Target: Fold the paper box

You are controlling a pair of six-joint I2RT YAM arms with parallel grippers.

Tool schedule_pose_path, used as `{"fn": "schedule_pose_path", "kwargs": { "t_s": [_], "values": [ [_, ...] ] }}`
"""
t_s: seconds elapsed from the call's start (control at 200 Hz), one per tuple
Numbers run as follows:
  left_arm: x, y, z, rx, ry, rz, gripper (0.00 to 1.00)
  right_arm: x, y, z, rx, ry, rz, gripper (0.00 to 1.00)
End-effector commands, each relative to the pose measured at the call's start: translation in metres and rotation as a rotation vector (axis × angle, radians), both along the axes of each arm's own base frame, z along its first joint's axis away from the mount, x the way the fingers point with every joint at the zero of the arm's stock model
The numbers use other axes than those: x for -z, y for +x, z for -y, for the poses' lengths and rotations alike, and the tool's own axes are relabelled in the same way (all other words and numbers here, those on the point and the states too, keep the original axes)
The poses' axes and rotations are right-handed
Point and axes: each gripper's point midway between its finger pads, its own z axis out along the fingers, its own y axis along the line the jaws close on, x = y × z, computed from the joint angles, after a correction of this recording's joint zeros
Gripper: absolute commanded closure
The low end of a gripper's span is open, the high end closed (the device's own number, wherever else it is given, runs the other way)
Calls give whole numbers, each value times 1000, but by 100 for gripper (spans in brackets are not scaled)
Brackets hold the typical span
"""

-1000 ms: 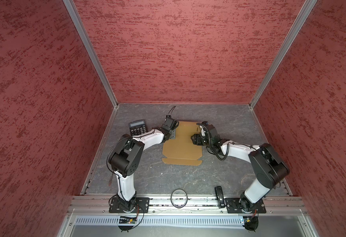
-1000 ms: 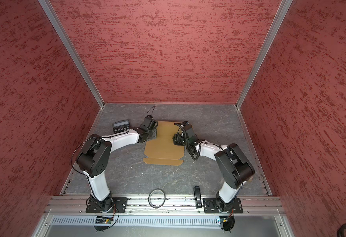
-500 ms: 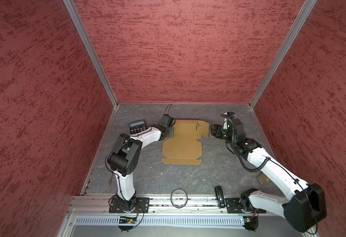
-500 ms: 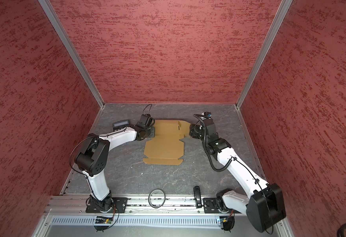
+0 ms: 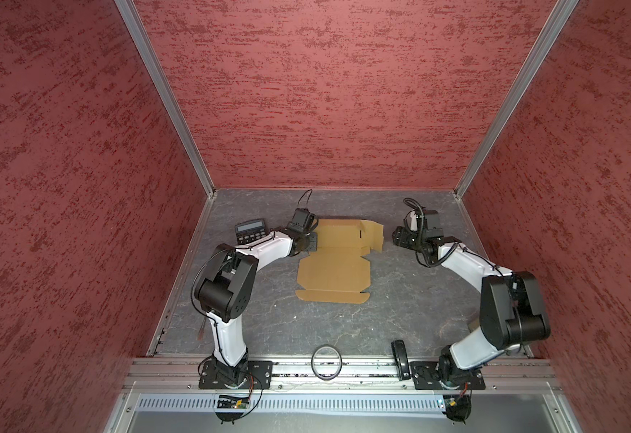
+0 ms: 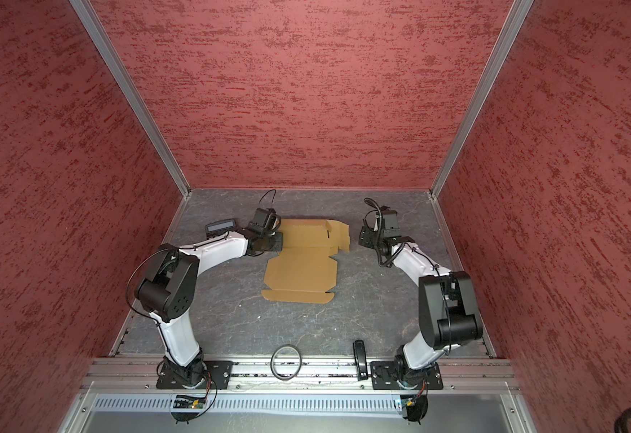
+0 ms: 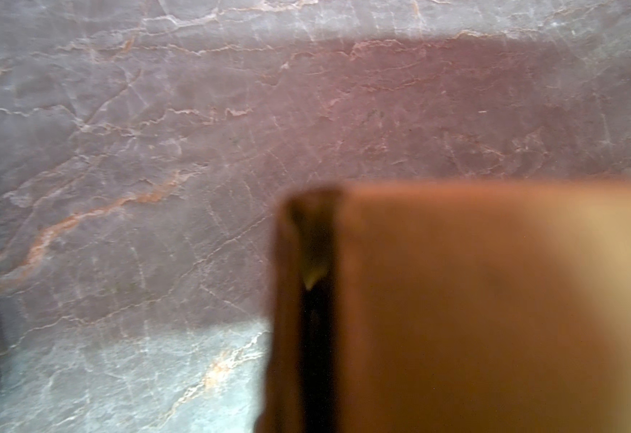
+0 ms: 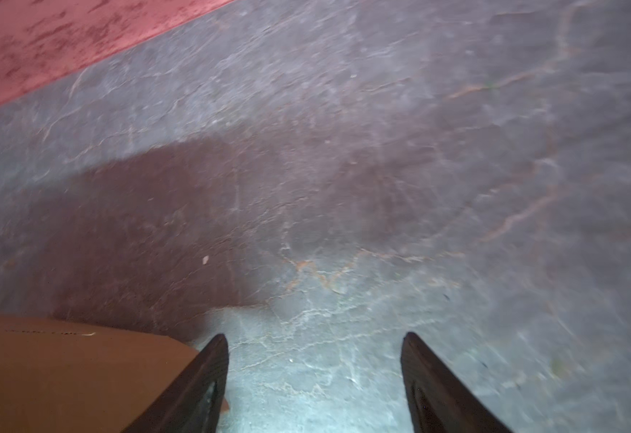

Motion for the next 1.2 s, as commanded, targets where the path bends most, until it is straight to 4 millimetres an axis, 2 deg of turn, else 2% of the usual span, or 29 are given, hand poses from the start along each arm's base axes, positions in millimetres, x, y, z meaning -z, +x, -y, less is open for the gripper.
{"fn": "schedule_pose_path", "kwargs": {
  "t_s": [0.0, 0.19, 0.456, 0.827, 1.192],
  "values": [
    [-22, 4, 8, 36, -47, 42, 97, -24, 23, -15, -101, -2, 106, 26],
    [-20, 3, 10, 45, -58, 36, 97, -11, 32, -35, -206, 29, 91, 27],
    [-19, 6, 10, 34, -60, 31, 98, 6, 25, -77, -334, -46, 51, 27],
    [-14, 5, 6, 9, -49, 20, 98, 3, 12, -93, -339, -44, 67, 28],
    [-13, 5, 3, -12, -36, 20, 99, -11, -16, -109, -355, -25, 113, 29]
  ]
}}
